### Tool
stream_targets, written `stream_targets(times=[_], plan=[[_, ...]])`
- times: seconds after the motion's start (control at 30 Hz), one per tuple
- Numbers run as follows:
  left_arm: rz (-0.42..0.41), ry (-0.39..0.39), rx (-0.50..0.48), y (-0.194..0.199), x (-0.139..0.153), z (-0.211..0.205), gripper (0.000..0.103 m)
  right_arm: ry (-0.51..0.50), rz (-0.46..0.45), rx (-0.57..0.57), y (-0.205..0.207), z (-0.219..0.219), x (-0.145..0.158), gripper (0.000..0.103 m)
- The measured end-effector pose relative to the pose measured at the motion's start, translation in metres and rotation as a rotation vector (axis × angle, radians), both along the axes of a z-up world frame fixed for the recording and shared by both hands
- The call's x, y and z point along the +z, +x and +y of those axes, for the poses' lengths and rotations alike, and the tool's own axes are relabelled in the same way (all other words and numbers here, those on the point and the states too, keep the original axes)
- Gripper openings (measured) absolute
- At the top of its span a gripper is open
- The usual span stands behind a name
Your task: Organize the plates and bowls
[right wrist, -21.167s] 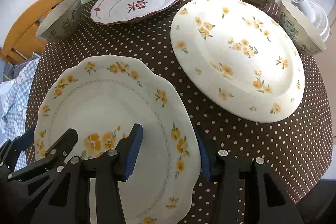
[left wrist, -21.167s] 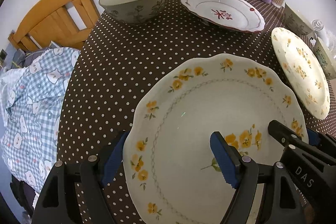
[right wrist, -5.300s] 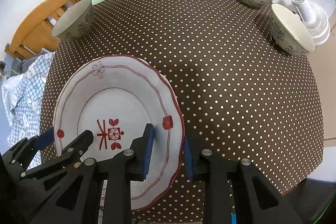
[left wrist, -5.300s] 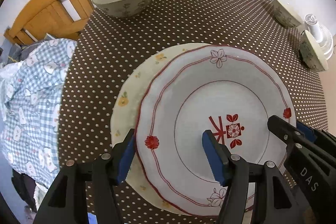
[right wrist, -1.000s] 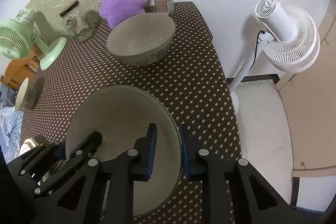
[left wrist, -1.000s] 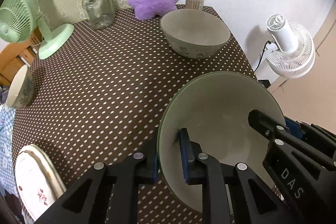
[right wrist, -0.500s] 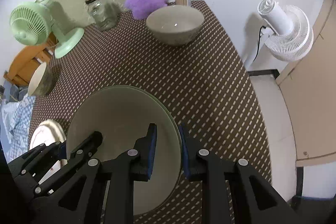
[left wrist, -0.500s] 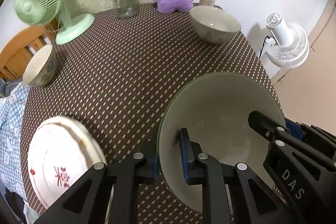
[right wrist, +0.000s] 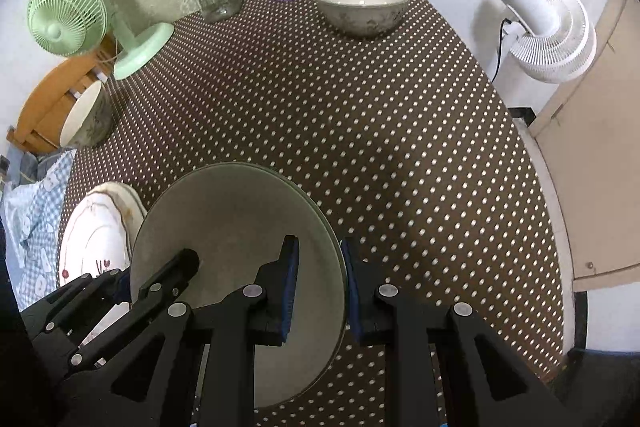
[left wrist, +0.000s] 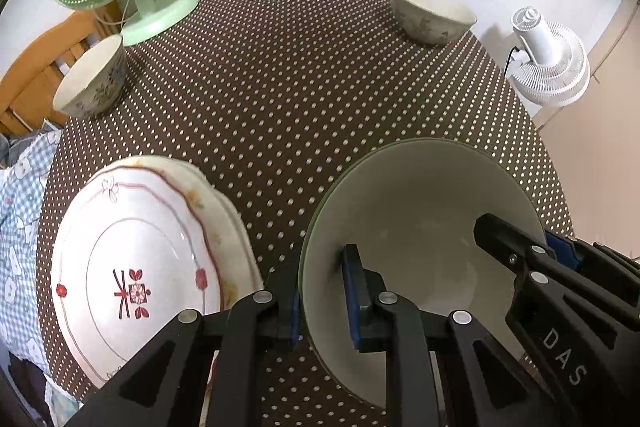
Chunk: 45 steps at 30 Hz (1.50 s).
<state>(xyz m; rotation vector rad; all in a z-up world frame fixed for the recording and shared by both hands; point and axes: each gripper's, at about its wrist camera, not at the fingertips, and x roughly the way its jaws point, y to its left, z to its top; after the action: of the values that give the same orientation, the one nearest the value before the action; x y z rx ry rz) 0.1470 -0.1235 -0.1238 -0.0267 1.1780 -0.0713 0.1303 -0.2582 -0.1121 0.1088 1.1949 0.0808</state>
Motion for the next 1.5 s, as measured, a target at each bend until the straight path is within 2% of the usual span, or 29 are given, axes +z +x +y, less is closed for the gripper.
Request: stream_targets(times=[0.27, 0.5, 0.57, 0.63, 0.7, 0.73, 0.77, 0.8, 0.87, 0.9, 0.93, 1.13, 1.23, 1.5], plan=[[0.041, 0.001, -0.005, -0.008, -0.013, 0.002, 0.016, -0.015, 0.045, -0.005, -0.008, 0.006, -0.014, 0.025], [0.027, 0.01, -0.011, -0.01, -0.013, -0.001, 0.017, -0.027, 0.039, -0.008, -0.011, 0.009, -0.018, 0.025], [0.033, 0.01, -0.013, -0.01, -0.014, -0.002, 0.02, -0.03, 0.043, -0.007, -0.011, 0.009, -0.018, 0.025], [0.039, 0.021, -0.01, -0.009, -0.015, -0.001, 0.034, -0.034, 0.043, 0.001, -0.011, 0.009, -0.018, 0.025], [0.037, 0.022, -0.008, -0.009, -0.014, 0.0, 0.036, -0.035, 0.042, 0.008, -0.01, 0.009, -0.018, 0.025], [0.039, 0.017, -0.01, -0.01, -0.013, 0.0, 0.037, -0.037, 0.042, 0.008, -0.009, 0.008, -0.017, 0.027], [0.041, 0.01, -0.011, -0.01, -0.012, 0.001, 0.039, -0.041, 0.038, 0.007, -0.009, 0.008, -0.016, 0.036], [0.042, 0.0, -0.014, -0.01, -0.01, 0.002, 0.042, -0.04, 0.028, 0.005, -0.009, 0.007, -0.013, 0.054], [0.032, -0.002, -0.024, -0.009, -0.002, 0.002, 0.052, -0.025, -0.006, 0.002, -0.011, 0.007, -0.005, 0.074], [0.016, 0.015, -0.023, -0.009, 0.002, 0.002, 0.065, -0.026, -0.028, 0.005, -0.012, 0.008, 0.0, 0.077], [-0.011, 0.034, -0.024, -0.01, 0.009, 0.003, 0.069, -0.031, -0.038, 0.01, -0.012, 0.008, 0.004, 0.077], [-0.064, 0.021, -0.034, -0.006, 0.037, 0.01, 0.08, -0.021, -0.091, -0.004, -0.011, 0.011, 0.034, 0.084], [-0.104, 0.032, -0.05, -0.005, 0.055, 0.01, 0.083, -0.018, -0.123, -0.016, -0.01, 0.011, 0.05, 0.088], [-0.148, 0.007, -0.077, 0.008, 0.079, 0.005, 0.083, -0.015, -0.181, -0.048, -0.002, 0.004, 0.081, 0.094]])
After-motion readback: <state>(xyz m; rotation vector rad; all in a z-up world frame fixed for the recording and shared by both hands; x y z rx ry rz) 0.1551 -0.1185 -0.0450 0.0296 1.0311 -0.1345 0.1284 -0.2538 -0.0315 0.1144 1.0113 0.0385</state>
